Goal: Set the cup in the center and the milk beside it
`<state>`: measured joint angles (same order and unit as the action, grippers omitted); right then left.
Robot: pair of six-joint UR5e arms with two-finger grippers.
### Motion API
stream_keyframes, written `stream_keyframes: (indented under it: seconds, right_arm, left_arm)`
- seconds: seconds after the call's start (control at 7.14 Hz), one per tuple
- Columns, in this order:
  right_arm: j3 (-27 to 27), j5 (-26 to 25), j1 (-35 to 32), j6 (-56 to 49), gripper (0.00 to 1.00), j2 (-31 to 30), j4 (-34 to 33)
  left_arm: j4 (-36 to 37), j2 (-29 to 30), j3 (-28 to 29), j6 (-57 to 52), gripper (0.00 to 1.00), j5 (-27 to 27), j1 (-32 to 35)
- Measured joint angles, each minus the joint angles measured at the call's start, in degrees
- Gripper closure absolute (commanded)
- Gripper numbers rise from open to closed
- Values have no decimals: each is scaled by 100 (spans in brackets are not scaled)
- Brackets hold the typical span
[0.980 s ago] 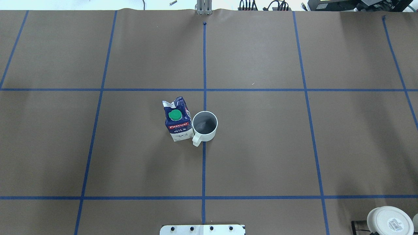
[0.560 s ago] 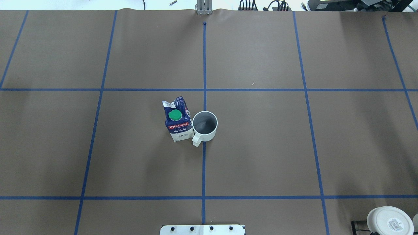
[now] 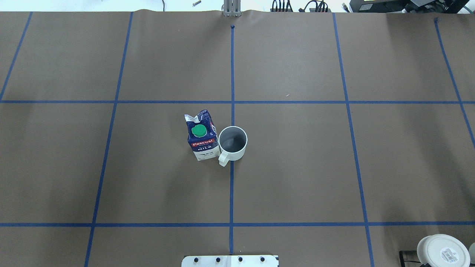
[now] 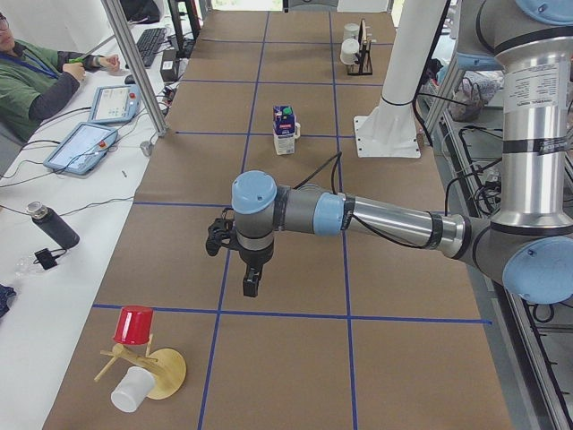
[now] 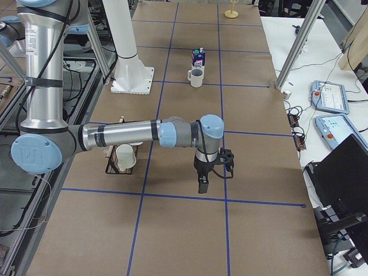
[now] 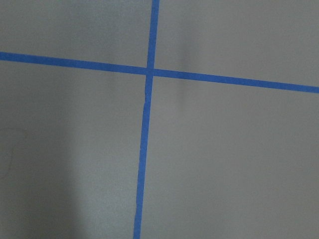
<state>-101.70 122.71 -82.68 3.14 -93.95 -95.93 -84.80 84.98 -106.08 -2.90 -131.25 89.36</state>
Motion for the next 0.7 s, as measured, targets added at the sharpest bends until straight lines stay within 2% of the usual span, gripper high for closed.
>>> stream_keyframes:
  seconds: [0.7]
  right_arm:
    - [-2,230,15,-5,0,-9,-2]
  left_arm:
    - [-3,-21,-5,0,1,-5,2]
